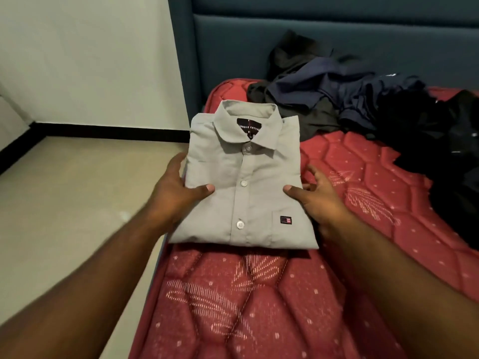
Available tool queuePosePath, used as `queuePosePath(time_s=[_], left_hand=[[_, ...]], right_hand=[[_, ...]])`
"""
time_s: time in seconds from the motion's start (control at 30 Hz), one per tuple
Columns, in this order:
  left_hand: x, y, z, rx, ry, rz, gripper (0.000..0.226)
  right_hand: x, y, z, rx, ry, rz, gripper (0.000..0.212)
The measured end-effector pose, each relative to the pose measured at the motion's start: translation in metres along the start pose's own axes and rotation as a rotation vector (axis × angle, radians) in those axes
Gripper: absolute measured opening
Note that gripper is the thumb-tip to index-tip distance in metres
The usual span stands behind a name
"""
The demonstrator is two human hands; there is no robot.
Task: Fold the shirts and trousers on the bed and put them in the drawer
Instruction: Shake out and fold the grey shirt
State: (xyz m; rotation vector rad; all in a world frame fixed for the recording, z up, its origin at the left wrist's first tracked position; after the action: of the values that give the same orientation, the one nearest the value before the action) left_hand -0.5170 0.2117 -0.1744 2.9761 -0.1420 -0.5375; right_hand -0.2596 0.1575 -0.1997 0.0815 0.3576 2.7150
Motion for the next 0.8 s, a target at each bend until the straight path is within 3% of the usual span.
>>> queuePosePath(time_s=[0.07,0.17,0.2,0.27,0.33,0.47,0.57,0.7,0.8], left_hand=[[-0.002,0.011,-0.003,0.083,-0.321,-0.146,0.08],[0.011,0.029,-0.014,0.437,-0.902,-0.31,0.075],[0.02,0.033,-0.011,0.498,-0.984,-0.243,0.072],[0.039,0.034,0.007,0.388,-1.037,0.006,0.065],[0.047,0.03,0.022,0.232,-1.044,0.1,0.06],[0.056,0.037,0.002,0.432,-1.051,-0.018,0.056],[0.062,0.047,0.005,0.311,-1.09,0.119,0.054],[0.087,0.086,-0.032,0.391,-1.154,0.018,0.058],[0.15,0.144,-0.069,0.504,-1.194,0.211,0.062]], right_hand=[[0.002,0.008,0.008,-0.172,0.158,-0.116,0.058],[0.012,0.038,0.022,-0.58,0.956,-0.267,0.055],[0.021,0.045,0.019,-0.644,1.127,-0.188,0.057],[0.036,0.044,0.001,-0.493,1.29,0.099,0.058],[0.041,0.035,-0.011,-0.36,1.382,0.225,0.059],[0.036,0.03,-0.006,-0.444,1.392,0.192,0.062],[0.023,0.043,-0.015,-0.362,1.364,0.25,0.064],[-0.031,0.088,0.005,-0.403,1.352,0.164,0.064],[-0.11,0.141,0.008,-0.292,1.429,0.133,0.062]])
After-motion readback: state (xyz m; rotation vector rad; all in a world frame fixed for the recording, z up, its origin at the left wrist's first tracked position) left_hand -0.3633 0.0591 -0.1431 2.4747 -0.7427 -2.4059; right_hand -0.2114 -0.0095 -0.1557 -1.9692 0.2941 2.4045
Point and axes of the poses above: each hand's wrist, its own y-axis away from the middle knuckle, its own x-axis out of the palm, z = x × y, the point moved 3 cm from there along -y, towards the middle knuckle, and after that the axes turned 1 degree about y, right-handed, at the moved point
